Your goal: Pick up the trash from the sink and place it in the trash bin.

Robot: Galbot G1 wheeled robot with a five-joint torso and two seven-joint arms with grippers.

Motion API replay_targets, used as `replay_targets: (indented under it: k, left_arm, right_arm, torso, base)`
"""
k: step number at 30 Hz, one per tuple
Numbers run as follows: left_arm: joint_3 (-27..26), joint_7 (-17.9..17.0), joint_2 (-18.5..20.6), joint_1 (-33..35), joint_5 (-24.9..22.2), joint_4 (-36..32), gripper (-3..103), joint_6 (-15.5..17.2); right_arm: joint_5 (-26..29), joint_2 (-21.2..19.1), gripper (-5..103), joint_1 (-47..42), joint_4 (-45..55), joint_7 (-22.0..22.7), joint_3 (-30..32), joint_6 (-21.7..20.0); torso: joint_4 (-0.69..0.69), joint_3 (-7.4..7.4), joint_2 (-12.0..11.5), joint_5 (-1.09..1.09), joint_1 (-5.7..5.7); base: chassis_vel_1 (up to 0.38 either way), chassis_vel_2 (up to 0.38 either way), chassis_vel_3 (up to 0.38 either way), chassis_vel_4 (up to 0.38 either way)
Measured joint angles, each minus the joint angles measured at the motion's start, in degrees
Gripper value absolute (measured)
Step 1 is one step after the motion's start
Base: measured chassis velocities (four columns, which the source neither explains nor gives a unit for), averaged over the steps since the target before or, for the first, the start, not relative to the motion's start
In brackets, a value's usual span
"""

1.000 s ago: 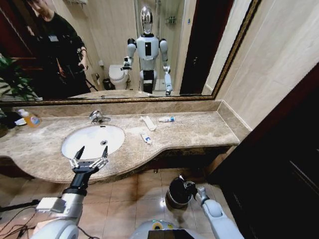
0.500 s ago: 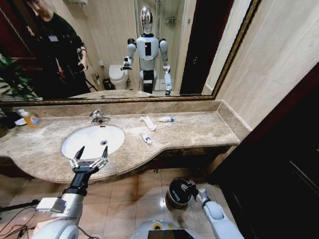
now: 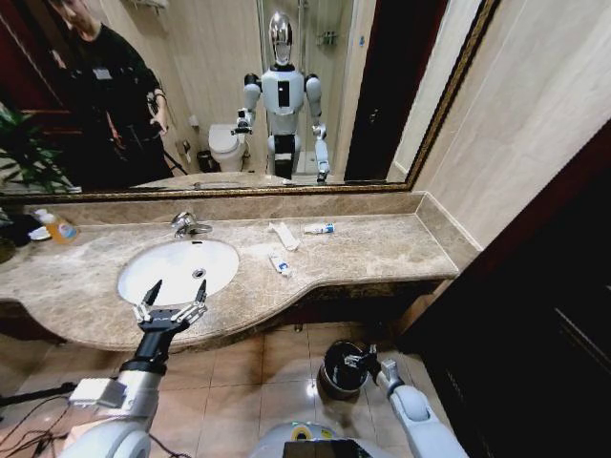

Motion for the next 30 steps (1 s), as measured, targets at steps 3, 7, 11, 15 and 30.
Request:
replay_targets:
  k: [3, 7, 11, 15, 30]
  left_arm:
    - [0.0, 0.0, 0.0, 0.0, 0.0, 0.0, 100, 0.0]
    - [0.0, 0.0, 0.0, 0.0, 0.0, 0.0, 100, 0.0]
    - [0.0, 0.0, 0.0, 0.0, 0.0, 0.0, 100, 0.0]
    - [0.0, 0.0, 0.0, 0.0, 0.0, 0.0, 100, 0.0]
    - [0.0, 0.0, 0.0, 0.0, 0.0, 0.0, 100, 0.0]
  right_arm:
    - [0.0, -0.3, 100, 0.0, 0.3, 0.0, 0.4, -0.6]
    - [0.3, -0.8, 100, 0.0, 0.4, -0.1, 0.5, -0.9]
    - [1.0, -1.0, 100, 0.0, 0.5, -0.1, 0.7, -1.0]
    - [2.3, -1.3, 100, -0.1, 1.0, -0.1, 0.8, -1.1]
    - [4.1, -2.8, 100, -1.8, 5.8, -0.2, 0.8, -3.1]
  torso:
    - [0.00, 0.00, 0.0, 0.00, 0.00]
    - [0.00, 0.00, 0.0, 0.00, 0.00]
    - [0.00, 0.00, 0.0, 0.00, 0.00]
    - [0.00, 0.00, 0.0, 0.00, 0.00]
    - [0.00, 0.00, 0.0, 0.00, 0.00]
  base:
    - [0.000, 0.000, 0.000, 0.000]
    - [0.000, 0.000, 0.000, 0.000]
    - [0.000, 0.000, 0.000, 0.000]
    - [0.000, 0.000, 0.000, 0.000]
    - [0.000, 0.000, 0.000, 0.000]
